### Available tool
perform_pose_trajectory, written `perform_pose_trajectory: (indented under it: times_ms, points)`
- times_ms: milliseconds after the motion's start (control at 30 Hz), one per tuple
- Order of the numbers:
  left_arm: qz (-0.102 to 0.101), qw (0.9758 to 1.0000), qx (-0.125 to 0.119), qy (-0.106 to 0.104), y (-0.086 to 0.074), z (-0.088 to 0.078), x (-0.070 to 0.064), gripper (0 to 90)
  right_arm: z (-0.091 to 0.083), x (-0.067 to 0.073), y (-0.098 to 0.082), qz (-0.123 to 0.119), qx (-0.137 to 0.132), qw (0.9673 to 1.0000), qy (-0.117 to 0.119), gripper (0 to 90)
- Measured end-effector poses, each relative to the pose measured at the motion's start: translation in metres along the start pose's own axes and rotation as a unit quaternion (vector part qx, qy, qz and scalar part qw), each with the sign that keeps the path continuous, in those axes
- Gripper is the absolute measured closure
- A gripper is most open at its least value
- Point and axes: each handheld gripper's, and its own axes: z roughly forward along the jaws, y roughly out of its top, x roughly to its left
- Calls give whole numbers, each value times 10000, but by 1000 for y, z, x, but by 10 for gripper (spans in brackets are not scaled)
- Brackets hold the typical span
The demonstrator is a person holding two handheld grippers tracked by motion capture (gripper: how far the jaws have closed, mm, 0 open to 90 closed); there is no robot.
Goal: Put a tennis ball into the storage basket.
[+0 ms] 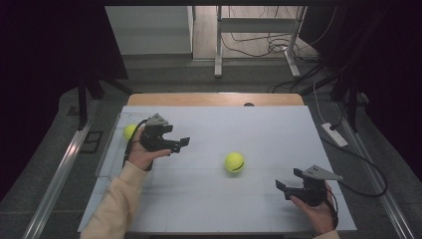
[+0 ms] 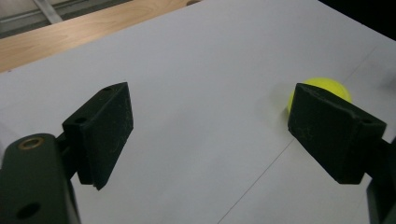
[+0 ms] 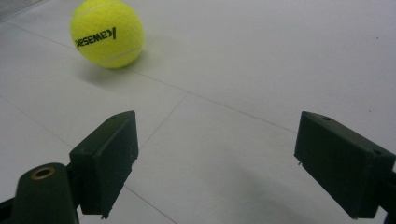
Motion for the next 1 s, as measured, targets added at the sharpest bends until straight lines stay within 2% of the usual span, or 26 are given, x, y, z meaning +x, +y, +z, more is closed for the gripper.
perform_pose_trajectory:
  times_ms: [267,600,1000]
  points:
    - [91,9999,92,-52,3,10,-7,151,-1,1,1,-31,-30,10000,2,134]
    - [84,9999,99,-101,6,13,-11,153,-1,1,1,-8,-38,10000,1,134]
    - [183,9996,142,-177,12,21,-20,152,-1,2,1,-2,-36,10000,0,134]
